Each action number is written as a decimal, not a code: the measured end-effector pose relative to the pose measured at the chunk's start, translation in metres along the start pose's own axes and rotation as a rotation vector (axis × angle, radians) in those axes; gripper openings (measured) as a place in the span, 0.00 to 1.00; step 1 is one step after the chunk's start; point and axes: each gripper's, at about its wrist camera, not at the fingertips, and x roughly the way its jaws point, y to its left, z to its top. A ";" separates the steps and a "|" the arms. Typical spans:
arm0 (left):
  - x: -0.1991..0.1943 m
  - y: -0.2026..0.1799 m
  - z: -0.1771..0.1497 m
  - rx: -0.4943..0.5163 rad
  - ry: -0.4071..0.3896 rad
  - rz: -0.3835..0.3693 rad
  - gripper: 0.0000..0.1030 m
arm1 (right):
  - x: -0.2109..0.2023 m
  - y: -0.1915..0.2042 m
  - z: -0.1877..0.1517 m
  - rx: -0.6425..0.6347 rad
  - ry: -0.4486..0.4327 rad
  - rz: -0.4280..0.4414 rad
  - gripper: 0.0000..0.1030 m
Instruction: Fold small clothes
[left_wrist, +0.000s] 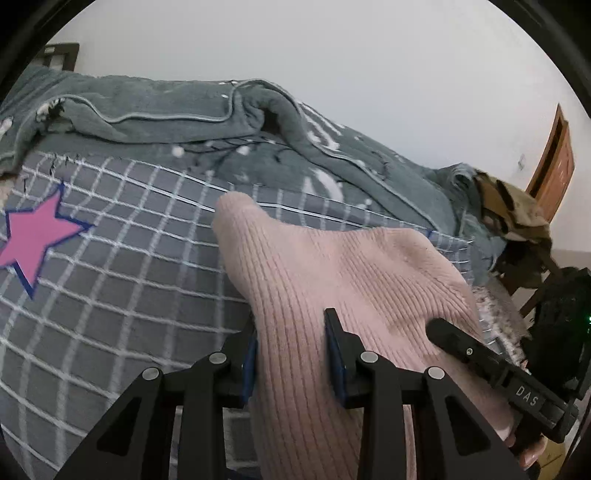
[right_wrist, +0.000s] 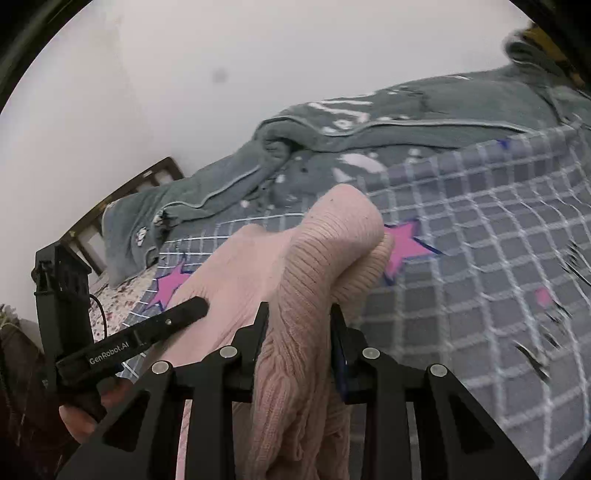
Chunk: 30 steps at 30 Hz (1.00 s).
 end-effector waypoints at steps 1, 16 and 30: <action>0.001 0.004 0.002 0.010 0.001 0.008 0.31 | 0.005 0.002 0.000 -0.008 0.002 -0.002 0.28; 0.018 0.030 -0.012 -0.011 0.040 0.033 0.45 | 0.020 -0.002 -0.001 -0.133 -0.024 -0.151 0.39; -0.013 0.023 -0.026 0.047 -0.010 0.051 0.50 | 0.033 0.011 -0.019 -0.221 0.032 -0.273 0.35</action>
